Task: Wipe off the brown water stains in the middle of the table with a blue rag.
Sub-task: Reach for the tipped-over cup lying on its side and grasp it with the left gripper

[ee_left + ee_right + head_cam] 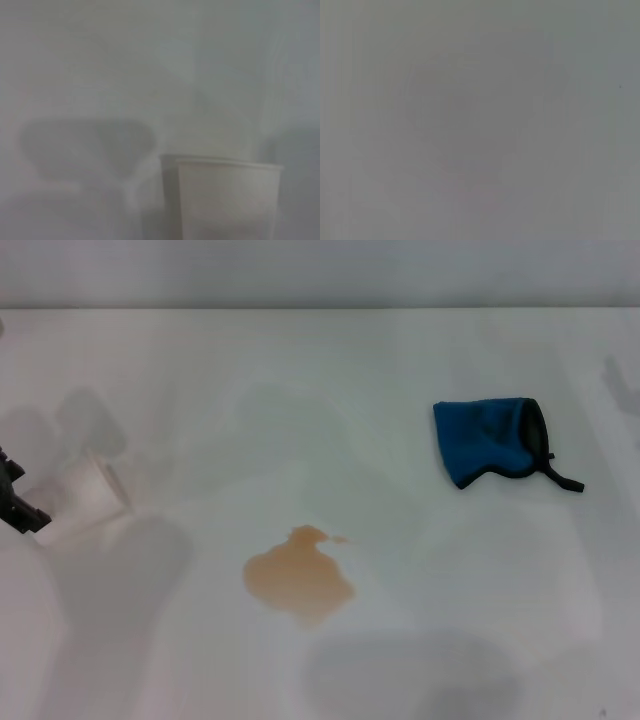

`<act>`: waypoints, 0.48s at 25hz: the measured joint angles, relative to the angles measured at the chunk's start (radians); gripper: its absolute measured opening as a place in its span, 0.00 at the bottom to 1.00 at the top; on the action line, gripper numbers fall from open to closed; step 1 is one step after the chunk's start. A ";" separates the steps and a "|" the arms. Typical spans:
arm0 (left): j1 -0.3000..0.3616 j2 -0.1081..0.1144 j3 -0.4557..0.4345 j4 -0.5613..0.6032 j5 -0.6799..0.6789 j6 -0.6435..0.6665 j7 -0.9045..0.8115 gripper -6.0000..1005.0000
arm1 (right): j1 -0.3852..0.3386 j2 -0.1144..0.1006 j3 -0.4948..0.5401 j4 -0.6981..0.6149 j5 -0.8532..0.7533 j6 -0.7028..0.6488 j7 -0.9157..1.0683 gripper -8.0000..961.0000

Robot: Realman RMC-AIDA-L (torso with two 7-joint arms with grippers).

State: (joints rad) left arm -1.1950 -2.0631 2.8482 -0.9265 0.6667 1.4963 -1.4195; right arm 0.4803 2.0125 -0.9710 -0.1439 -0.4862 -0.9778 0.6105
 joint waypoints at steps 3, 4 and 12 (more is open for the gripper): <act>0.004 -0.005 -0.001 0.010 -0.009 -0.021 0.000 0.81 | -0.001 0.000 0.000 0.000 -0.001 0.000 0.000 0.86; 0.007 -0.006 -0.001 0.017 -0.017 -0.028 0.000 0.81 | -0.001 0.000 0.000 0.000 -0.002 0.000 0.000 0.86; 0.025 -0.006 -0.001 0.074 -0.045 -0.069 0.002 0.81 | -0.002 0.001 0.000 0.000 -0.004 0.000 0.000 0.86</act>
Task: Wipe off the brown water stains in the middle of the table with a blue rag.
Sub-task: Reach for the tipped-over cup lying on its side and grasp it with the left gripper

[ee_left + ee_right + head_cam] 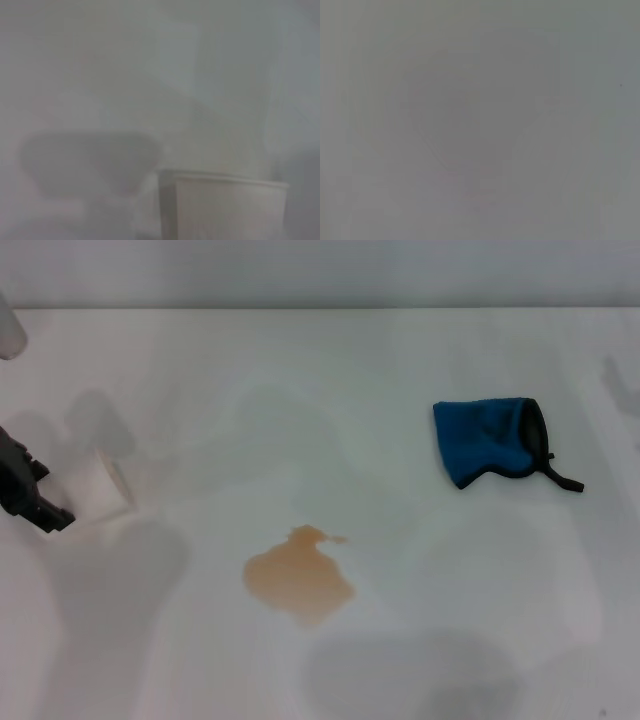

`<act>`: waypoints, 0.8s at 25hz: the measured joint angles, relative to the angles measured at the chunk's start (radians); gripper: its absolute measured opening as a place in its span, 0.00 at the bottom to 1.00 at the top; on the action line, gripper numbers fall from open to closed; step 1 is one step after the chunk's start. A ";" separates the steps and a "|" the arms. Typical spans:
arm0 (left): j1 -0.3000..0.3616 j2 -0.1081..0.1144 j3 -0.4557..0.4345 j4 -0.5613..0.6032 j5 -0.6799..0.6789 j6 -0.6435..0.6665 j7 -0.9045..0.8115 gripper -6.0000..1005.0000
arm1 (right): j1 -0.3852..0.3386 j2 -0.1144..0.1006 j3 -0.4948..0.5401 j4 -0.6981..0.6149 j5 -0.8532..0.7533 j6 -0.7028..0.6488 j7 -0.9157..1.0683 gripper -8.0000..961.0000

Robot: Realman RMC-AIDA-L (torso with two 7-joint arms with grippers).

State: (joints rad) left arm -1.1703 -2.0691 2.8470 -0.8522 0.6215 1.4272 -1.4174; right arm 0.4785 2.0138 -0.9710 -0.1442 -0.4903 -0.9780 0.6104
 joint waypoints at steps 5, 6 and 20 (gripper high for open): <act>0.003 -0.002 0.000 0.009 -0.006 -0.023 0.000 0.81 | 0.001 0.000 0.000 -0.005 0.001 -0.001 0.000 0.86; 0.003 -0.002 0.000 0.011 -0.010 -0.027 0.000 0.81 | 0.001 0.000 0.000 -0.006 0.002 -0.001 0.000 0.86; 0.003 -0.004 0.000 0.038 -0.058 -0.088 0.009 0.81 | -0.001 -0.002 0.003 -0.011 0.002 -0.001 0.000 0.86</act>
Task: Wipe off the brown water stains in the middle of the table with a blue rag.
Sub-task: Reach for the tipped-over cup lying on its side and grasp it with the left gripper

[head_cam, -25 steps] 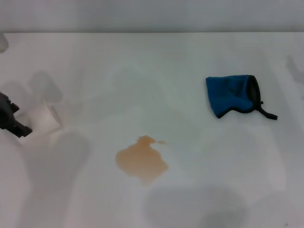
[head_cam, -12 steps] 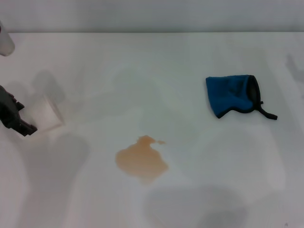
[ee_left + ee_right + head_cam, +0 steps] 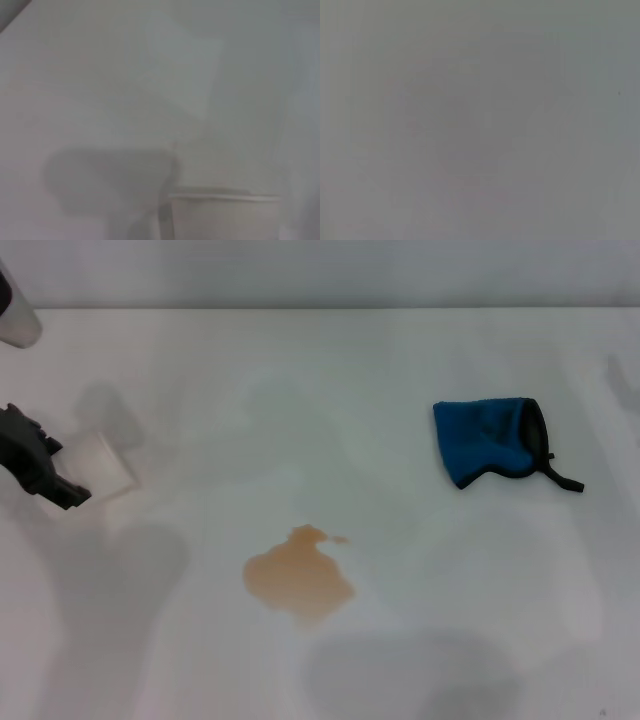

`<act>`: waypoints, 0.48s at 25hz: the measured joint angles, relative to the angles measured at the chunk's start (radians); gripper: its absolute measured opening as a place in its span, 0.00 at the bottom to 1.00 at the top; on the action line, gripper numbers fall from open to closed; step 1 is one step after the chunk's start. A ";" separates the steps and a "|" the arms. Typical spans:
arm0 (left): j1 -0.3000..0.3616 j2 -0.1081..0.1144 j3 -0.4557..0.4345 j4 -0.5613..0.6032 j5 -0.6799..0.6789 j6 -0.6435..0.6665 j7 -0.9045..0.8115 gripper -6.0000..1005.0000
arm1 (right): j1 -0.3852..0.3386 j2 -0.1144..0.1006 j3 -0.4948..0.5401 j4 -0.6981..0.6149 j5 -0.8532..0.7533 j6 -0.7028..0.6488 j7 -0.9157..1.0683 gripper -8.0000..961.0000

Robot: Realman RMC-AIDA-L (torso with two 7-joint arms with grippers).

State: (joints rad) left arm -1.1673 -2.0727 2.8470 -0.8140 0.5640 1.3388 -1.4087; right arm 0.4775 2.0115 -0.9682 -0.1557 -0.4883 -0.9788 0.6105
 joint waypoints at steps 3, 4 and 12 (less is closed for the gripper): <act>0.004 -0.001 0.000 0.012 -0.012 -0.015 0.001 0.81 | -0.002 0.000 0.000 -0.001 0.000 0.000 0.000 0.86; 0.006 -0.001 -0.001 0.013 -0.015 -0.018 0.001 0.81 | -0.002 0.000 0.001 -0.001 0.000 0.000 0.000 0.86; 0.023 -0.001 -0.002 0.022 -0.031 -0.026 -0.001 0.78 | -0.006 -0.002 0.003 -0.001 -0.002 -0.001 0.000 0.86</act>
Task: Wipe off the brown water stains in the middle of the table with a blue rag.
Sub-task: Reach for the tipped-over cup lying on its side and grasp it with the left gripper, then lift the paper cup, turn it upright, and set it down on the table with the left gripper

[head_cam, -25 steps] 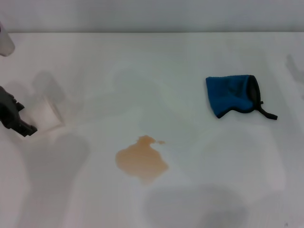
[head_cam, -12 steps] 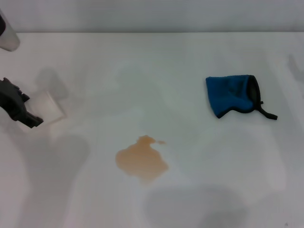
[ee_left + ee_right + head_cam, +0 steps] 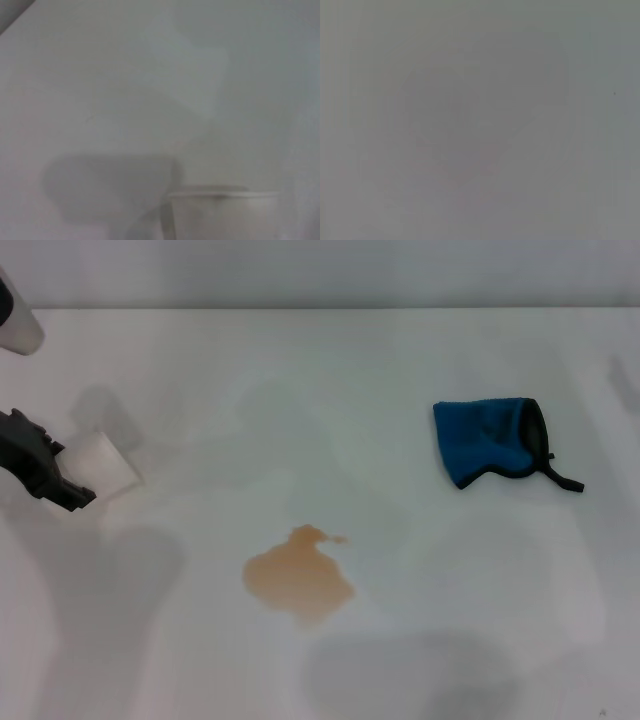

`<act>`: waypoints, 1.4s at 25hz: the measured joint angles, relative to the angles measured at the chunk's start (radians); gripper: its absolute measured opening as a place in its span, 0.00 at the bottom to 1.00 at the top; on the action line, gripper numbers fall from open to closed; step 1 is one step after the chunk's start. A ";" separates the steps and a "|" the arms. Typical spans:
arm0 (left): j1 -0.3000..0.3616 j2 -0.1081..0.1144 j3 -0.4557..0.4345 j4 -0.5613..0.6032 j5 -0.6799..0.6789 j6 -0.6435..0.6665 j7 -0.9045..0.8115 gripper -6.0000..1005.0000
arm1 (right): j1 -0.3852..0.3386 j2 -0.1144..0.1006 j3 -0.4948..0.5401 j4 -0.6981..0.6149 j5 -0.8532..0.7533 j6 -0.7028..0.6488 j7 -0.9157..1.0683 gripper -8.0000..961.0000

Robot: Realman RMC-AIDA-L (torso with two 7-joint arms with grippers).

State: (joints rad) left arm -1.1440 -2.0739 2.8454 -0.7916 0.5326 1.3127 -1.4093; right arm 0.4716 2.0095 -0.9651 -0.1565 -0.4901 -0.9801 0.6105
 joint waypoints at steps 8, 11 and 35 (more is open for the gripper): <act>0.008 0.000 0.000 -0.011 -0.038 0.007 -0.027 0.74 | -0.001 0.000 -0.002 0.000 -0.001 0.000 0.000 0.86; 0.012 0.000 0.000 -0.037 -0.084 0.021 -0.029 0.72 | -0.002 0.000 -0.002 0.000 -0.001 0.001 0.000 0.86; 0.357 -0.008 0.000 -0.134 -1.042 0.304 0.065 0.56 | -0.004 -0.002 -0.001 -0.027 -0.001 0.000 0.000 0.86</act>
State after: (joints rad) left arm -0.7865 -2.0822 2.8455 -0.9252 -0.5090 1.6163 -1.3443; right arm 0.4678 2.0079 -0.9662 -0.1840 -0.4908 -0.9802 0.6105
